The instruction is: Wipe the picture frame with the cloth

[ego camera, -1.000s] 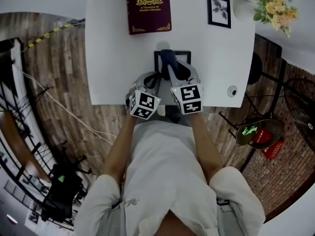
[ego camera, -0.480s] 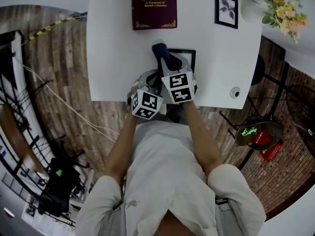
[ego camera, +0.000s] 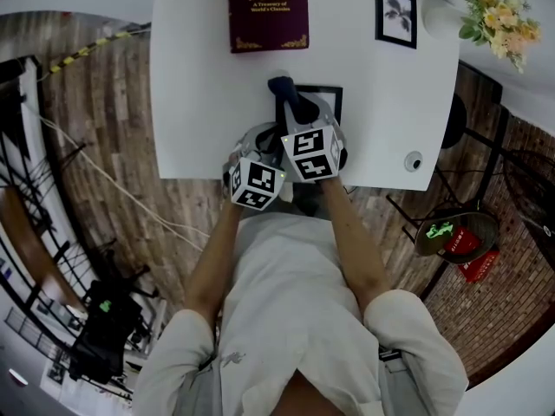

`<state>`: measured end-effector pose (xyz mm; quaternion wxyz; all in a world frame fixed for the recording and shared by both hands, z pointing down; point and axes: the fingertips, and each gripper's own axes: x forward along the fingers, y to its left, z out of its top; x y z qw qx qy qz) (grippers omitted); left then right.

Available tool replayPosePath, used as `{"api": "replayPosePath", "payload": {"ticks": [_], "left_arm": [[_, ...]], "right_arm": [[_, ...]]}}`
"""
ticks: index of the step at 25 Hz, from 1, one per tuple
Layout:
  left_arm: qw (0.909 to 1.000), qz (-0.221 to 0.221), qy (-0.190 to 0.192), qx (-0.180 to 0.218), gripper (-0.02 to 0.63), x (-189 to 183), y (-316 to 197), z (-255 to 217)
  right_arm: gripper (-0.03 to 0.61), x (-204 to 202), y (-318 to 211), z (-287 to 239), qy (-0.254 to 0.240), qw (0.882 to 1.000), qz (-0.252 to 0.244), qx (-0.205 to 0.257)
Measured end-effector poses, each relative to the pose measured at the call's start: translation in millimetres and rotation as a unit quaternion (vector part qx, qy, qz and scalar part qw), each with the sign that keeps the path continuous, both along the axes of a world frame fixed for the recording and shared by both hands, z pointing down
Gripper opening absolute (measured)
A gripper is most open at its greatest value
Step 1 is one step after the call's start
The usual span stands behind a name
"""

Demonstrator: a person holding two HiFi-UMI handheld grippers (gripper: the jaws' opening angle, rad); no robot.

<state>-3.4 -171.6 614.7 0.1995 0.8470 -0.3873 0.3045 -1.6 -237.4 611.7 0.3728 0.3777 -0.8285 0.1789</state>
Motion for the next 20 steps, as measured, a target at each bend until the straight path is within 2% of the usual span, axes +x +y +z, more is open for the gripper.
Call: {"api": "replayPosePath", "payload": {"ticks": [16, 20], "left_arm": [[1.0000, 0.006, 0.001, -0.001, 0.020, -1, 1, 1], [1.0000, 0.007, 0.001, 0.000, 0.020, -1, 1, 1]], "right_arm": [[0.067, 58, -1, 2, 0.029, 0.998, 0.050, 0.015], [0.067, 71, 4, 6, 0.042, 0.997, 0.060, 0.004]]}}
